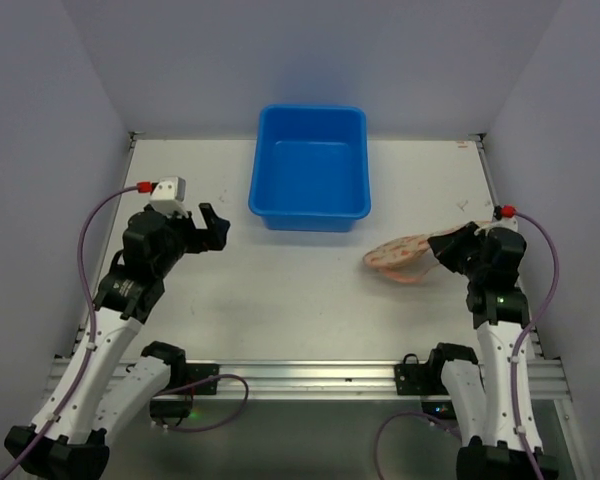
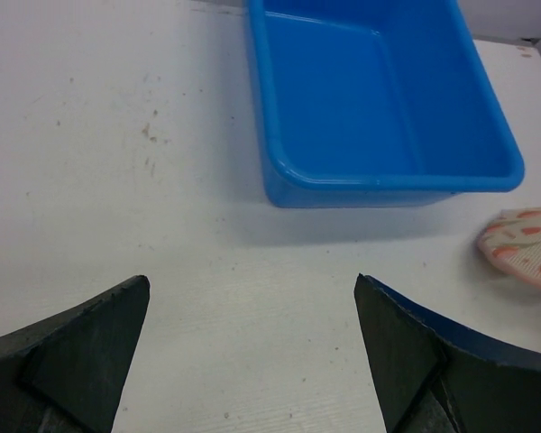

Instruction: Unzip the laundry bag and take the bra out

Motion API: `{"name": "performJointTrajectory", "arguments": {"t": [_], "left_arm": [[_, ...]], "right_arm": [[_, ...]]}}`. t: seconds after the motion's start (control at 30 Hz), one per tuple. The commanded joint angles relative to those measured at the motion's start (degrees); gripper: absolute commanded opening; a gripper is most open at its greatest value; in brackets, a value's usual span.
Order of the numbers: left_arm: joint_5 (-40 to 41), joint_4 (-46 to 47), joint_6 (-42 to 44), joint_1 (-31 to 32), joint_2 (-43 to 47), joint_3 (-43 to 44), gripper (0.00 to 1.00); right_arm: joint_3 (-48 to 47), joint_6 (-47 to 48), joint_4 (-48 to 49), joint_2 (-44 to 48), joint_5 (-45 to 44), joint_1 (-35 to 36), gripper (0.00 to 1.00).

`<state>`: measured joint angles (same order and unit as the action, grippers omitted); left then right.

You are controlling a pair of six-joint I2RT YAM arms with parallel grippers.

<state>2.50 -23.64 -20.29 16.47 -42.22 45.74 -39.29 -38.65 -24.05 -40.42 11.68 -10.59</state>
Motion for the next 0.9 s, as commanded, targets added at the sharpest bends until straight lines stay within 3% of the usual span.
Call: {"name": "performJointTrajectory", "arguments": {"t": [0.0, 0.13, 0.2, 0.37, 0.5, 0.57, 0.63, 0.77, 0.87], "left_arm": [[-8.8, -0.4, 1.8, -0.4, -1.6, 4.6, 1.0], [-13.3, -1.4, 2.9, -0.4, -4.0, 6.3, 1.0], [-15.7, -1.7, 3.1, -0.4, -5.3, 6.8, 1.0], [-18.8, -1.9, 3.5, -0.3, -7.6, 7.3, 1.0], [-22.3, -1.9, 3.4, -0.2, -8.8, 7.4, 1.0], [-23.0, -1.9, 3.7, 0.1, -9.0, 7.2, 1.0], [-22.6, -2.4, 4.0, 0.6, -9.3, 7.1, 1.0], [-23.0, -3.4, 4.5, 1.5, -9.7, 6.2, 1.0], [-23.2, -3.3, 3.6, 2.8, -9.9, 5.1, 1.0]], "right_arm": [[-1.9, 7.3, -8.1, 4.6, 11.8, 4.0, 0.0], [-1.1, 5.7, -6.5, 6.8, 25.2, 10.9, 0.0], [-0.9, 5.5, -5.8, 7.3, 27.8, 15.4, 0.0], [3.2, 2.0, 3.8, 6.5, 40.5, 22.4, 0.0], [5.7, 3.0, 8.6, 1.3, 38.9, 28.9, 0.0], [7.0, 3.5, 8.4, -1.6, 37.6, 30.0, 0.17], [7.7, 4.3, 6.9, -5.0, 33.3, 30.0, 0.46], [7.3, 4.0, 0.3, -4.3, 16.7, 29.9, 0.74], [5.0, 3.7, -7.0, -1.3, -0.1, 29.9, 0.85]]}}
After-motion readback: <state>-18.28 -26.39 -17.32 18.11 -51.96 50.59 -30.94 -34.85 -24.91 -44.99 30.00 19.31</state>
